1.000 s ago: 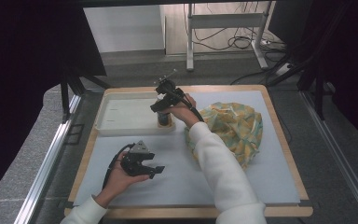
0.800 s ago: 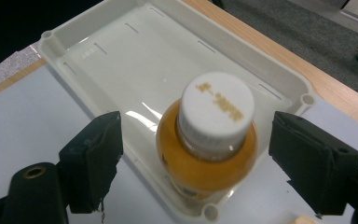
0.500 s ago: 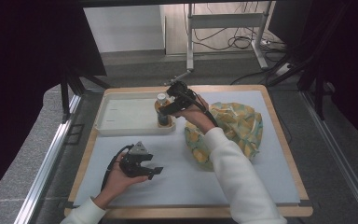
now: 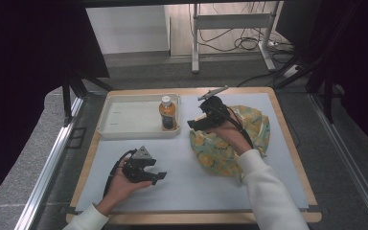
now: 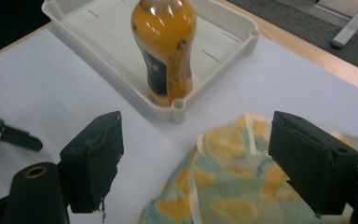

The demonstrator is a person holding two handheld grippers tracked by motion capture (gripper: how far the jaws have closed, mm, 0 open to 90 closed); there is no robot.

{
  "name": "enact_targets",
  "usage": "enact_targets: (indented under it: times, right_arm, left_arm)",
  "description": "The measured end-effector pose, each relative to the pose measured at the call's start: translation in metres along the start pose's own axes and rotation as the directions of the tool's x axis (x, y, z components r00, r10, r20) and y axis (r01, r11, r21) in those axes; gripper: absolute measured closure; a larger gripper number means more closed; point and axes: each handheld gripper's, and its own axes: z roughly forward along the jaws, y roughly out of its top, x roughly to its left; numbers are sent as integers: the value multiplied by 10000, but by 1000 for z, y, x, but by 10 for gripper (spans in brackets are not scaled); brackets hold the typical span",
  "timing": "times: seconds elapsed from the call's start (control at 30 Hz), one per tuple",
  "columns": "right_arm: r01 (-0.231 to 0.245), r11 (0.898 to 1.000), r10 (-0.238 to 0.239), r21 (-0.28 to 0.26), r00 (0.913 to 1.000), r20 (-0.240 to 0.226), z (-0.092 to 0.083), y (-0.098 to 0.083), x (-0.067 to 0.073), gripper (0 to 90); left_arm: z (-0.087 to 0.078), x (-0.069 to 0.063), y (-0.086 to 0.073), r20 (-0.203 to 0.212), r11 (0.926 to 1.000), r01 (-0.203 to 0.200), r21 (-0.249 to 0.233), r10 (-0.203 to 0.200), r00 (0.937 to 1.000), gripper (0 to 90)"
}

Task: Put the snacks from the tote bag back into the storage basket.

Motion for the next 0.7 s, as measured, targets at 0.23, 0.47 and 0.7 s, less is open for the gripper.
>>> enact_targets:
  times: [0.23,0.47,0.7]
  right_arm:
    - [-325,9991,326,-290,9995,34,-27,-40,-13,189]
    - [-555,9980,563,-297,9980,273,-47,-81,-23,190]
    - [-907,9955,919,-266,9946,488,-59,-120,-32,191]
  left_arm:
    - [1,1,0,-131,9999,33,99,-32,9999,314]
    - [2,2,-1,-266,9999,71,120,-68,9996,314]
    - [4,2,-3,-305,9997,107,223,-100,9995,314]
